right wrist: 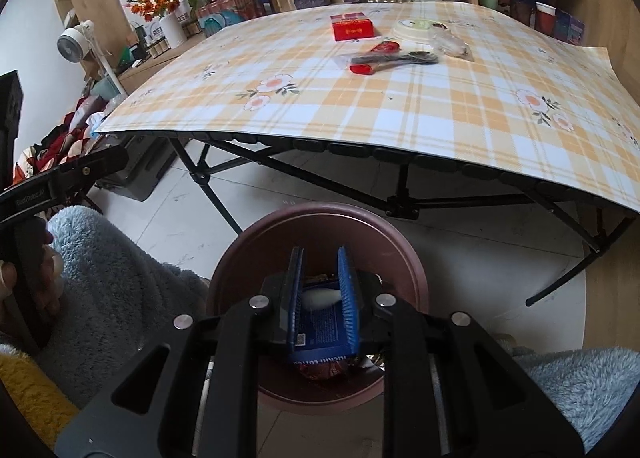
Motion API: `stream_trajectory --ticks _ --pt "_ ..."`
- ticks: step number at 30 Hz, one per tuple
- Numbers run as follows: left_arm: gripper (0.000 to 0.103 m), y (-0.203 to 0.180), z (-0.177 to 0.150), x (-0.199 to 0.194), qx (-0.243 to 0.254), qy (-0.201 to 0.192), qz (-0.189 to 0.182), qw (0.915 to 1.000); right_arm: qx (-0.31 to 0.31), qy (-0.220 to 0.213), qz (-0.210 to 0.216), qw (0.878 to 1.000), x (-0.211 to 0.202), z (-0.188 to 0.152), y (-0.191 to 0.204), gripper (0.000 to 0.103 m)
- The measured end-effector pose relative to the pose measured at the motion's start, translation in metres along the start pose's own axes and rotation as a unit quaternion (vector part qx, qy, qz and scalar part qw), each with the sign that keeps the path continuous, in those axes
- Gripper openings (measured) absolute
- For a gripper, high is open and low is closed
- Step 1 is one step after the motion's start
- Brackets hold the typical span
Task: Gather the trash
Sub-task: 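Carry the white spork over the bin and open the right gripper, then grasp the clear plastic bag with the right gripper while the left reaches toward the red cigarette pack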
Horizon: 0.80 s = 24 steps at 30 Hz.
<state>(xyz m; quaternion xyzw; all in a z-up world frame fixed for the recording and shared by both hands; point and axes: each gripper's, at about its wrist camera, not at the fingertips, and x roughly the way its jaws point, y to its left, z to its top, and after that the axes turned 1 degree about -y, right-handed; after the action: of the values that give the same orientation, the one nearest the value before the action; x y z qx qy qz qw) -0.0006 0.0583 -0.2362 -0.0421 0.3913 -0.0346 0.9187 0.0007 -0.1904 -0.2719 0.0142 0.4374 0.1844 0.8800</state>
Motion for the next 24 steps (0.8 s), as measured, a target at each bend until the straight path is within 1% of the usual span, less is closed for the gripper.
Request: stream_trajectory --ticks 3,4,5,6,7,8,9,10,11,14,18,24 --pt "0.097 0.0 0.0 -0.001 -0.002 0.0 0.001 1.0 0.014 0.006 -0.013 1.0 0.002 -0.001 -0.006 0.024" --pt "0.097 0.001 0.001 0.0 -0.002 0.0 0.0 1.0 0.017 0.005 -0.015 1.0 0.002 -0.001 -0.007 0.028" --pt "0.097 0.001 0.001 0.0 -0.004 0.001 0.0 1.0 0.021 0.003 -0.017 1.0 0.002 -0.001 -0.009 0.04" --pt "0.097 0.002 0.001 0.0 -0.006 0.001 0.0 1.0 0.024 0.0 -0.02 0.999 0.001 -0.001 -0.01 0.047" --pt "0.097 0.003 0.001 0.0 -0.009 0.0 0.0 1.0 0.028 -0.006 -0.025 0.999 -0.001 0.0 -0.011 0.06" --pt "0.097 0.004 0.0 0.0 -0.011 0.0 0.0 0.9999 0.031 -0.009 -0.028 0.999 -0.002 0.0 -0.012 0.07" --pt "0.097 0.005 0.001 0.0 -0.013 -0.001 0.0 0.9999 0.033 -0.011 -0.031 0.999 -0.003 0.0 -0.013 0.074" --pt "0.097 0.005 0.001 0.0 -0.014 0.0 0.001 0.9999 0.037 -0.012 -0.034 0.999 -0.003 0.0 -0.014 0.083" --pt "0.097 0.005 0.001 0.0 -0.014 0.0 0.001 0.9999 0.04 -0.013 -0.037 0.998 -0.004 0.001 -0.016 0.089" --pt "0.097 0.005 0.001 0.0 -0.014 0.001 0.0 0.9999 0.047 -0.008 -0.044 0.998 -0.002 0.0 -0.019 0.096" --pt "0.097 0.004 0.0 0.001 -0.01 0.003 -0.003 0.9999 0.059 -0.002 -0.053 0.997 0.0 0.0 -0.024 0.097" --pt "0.097 0.004 0.0 0.002 -0.013 0.007 -0.003 0.9999 0.069 -0.009 -0.062 0.996 -0.002 0.0 -0.028 0.097"
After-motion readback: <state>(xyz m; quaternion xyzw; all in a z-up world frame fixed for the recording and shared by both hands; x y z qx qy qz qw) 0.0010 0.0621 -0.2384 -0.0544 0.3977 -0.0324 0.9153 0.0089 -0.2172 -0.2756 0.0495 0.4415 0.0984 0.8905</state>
